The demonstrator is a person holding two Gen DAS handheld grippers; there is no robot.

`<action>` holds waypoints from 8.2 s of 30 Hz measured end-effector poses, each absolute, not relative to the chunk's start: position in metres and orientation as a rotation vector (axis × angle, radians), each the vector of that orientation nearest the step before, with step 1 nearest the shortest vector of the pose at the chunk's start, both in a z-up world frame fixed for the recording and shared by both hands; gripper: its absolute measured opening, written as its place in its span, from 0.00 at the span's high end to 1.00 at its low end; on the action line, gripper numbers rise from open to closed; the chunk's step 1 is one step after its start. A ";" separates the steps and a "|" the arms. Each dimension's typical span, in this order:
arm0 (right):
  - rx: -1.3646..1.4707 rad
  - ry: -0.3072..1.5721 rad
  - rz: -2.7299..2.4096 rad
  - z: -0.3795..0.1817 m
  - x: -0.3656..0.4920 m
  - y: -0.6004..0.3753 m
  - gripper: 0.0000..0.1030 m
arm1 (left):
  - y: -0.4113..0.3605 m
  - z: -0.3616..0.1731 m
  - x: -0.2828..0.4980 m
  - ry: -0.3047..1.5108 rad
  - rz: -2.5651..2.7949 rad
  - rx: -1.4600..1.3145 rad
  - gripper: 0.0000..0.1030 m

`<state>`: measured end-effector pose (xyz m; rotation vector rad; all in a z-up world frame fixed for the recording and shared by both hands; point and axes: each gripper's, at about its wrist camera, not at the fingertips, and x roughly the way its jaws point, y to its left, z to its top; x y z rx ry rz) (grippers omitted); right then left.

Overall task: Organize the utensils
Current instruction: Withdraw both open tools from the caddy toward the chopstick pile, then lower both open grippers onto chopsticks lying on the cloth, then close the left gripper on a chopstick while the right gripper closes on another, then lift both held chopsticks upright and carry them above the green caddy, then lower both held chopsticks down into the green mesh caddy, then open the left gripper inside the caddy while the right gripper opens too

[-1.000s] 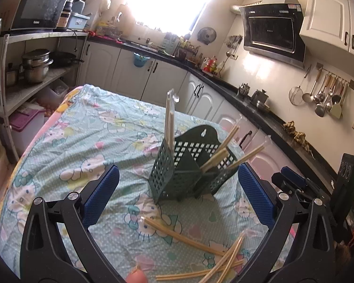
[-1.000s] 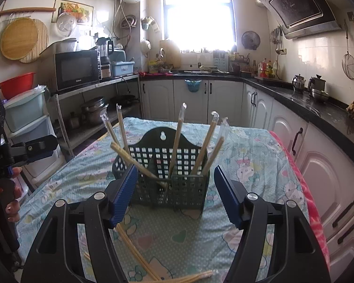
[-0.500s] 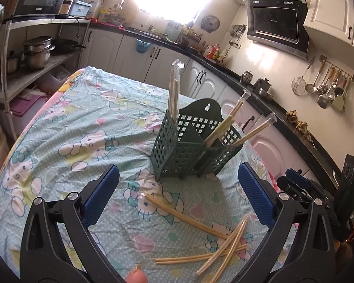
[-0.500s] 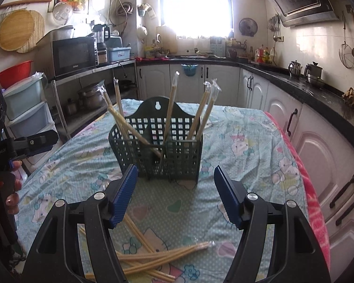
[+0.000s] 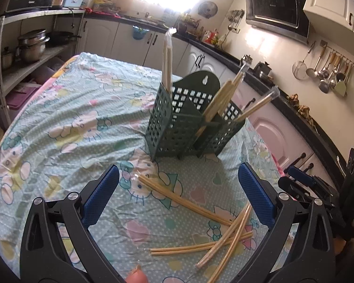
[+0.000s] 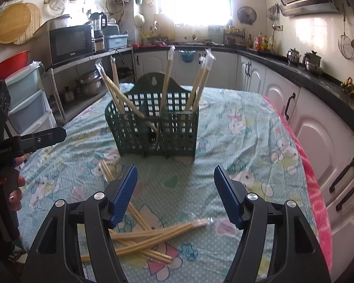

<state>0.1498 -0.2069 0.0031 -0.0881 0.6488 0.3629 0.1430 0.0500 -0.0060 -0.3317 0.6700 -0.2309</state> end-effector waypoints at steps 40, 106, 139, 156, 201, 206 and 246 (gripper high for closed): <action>0.213 1.014 0.347 -0.089 0.182 -0.229 0.72 | 0.048 -0.096 0.203 0.964 -0.297 -0.527 0.34; 0.228 0.740 0.547 0.049 0.183 -0.212 0.94 | 0.071 0.040 0.168 0.561 -0.367 -0.460 0.97; 0.172 0.494 0.570 0.130 0.195 -0.196 0.94 | 0.067 0.128 0.158 0.357 -0.344 -0.308 0.97; 0.145 0.302 0.500 0.186 0.209 -0.204 0.94 | 0.072 0.176 0.180 0.235 -0.279 -0.254 0.97; 0.117 0.298 0.350 0.116 0.288 -0.190 0.94 | 0.041 0.102 0.243 0.306 -0.259 -0.211 0.97; 0.110 0.319 0.353 0.105 0.291 -0.184 0.94 | 0.039 0.093 0.245 0.323 -0.267 -0.216 0.97; 0.055 0.401 0.354 0.090 0.260 -0.187 0.42 | 0.062 0.095 0.212 0.390 -0.257 -0.295 0.30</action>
